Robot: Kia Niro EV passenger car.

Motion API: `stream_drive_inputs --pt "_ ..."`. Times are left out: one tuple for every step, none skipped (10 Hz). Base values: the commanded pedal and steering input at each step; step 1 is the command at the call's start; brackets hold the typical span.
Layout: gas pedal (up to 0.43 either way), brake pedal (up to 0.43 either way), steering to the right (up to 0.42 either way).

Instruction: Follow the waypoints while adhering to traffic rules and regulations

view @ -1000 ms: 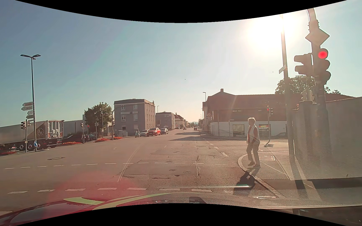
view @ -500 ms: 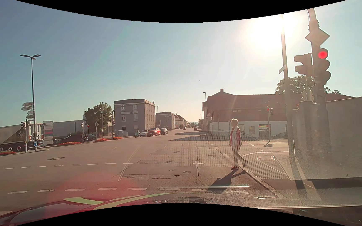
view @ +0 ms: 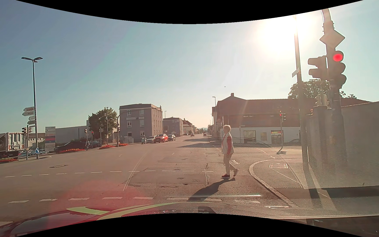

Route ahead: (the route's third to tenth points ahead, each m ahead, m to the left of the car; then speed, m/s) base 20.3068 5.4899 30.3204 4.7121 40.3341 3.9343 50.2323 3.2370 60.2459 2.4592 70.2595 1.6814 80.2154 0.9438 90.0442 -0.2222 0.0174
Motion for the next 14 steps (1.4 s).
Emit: stream_drive_inputs --pt "0.0 0.262 0.001" --pt "0.0 0.262 0.001" --pt "0.0 0.262 0.001" --pt "0.0 0.262 0.001" --pt "0.0 0.262 0.0" --pt "0.0 0.262 0.0" --pt "0.0 0.262 0.0" --pt "0.0 0.262 0.001" --pt "0.0 0.262 0.001" --pt "0.0 0.262 0.0" --pt "0.0 0.262 0.0" --pt "0.0 0.262 0.001" --pt "0.0 0.262 0.0" --pt "0.0 0.262 0.001"
